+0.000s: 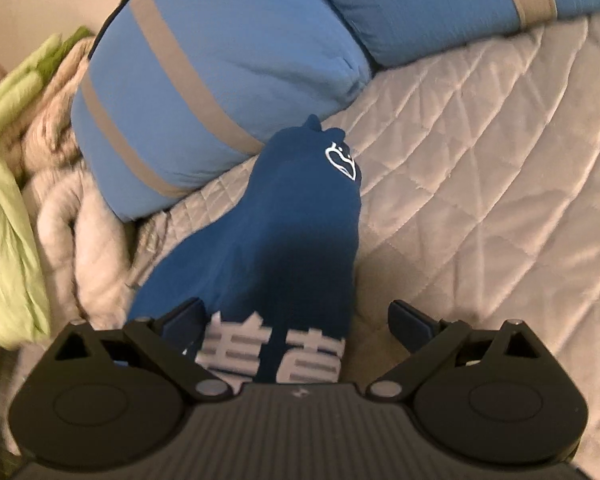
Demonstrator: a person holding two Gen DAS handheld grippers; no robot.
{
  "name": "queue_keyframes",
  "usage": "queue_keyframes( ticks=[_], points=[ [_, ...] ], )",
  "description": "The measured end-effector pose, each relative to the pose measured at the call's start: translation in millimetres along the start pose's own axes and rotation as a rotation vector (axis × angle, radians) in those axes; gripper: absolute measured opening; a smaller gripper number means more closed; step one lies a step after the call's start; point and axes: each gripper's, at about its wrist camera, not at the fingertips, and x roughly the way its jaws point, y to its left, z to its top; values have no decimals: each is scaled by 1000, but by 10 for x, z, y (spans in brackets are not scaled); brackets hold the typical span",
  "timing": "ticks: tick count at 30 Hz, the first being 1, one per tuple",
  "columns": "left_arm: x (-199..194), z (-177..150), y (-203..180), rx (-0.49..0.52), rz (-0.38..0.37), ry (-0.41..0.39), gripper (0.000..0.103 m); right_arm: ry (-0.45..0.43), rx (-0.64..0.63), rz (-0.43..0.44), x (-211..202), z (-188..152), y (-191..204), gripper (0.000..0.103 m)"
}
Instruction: Fold clothes
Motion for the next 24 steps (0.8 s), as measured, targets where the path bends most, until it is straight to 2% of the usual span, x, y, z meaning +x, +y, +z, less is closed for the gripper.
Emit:
queue_keyframes(
  ticks=[8,13,18,19,21,23,24],
  points=[
    [-16,-49,-9,32,-6,-36,43,9,175,159,266,238,-305,101],
    [-10,-35,-20,33,-2,-27,43,33,184,201,375,354,-347,101],
    [-4,-19,-32,21,4,-13,43,43,174,260,468,387,-347,96],
    [-3,-20,-40,17,10,-12,43,48,168,263,482,387,-333,93],
    [-4,-26,-55,8,21,-13,42,62,168,261,510,380,-306,73],
    [-7,-34,-71,-2,33,-16,40,74,201,255,540,349,-320,39],
    [-15,-45,-84,-10,39,-21,39,76,213,273,546,332,-338,35]
  ],
)
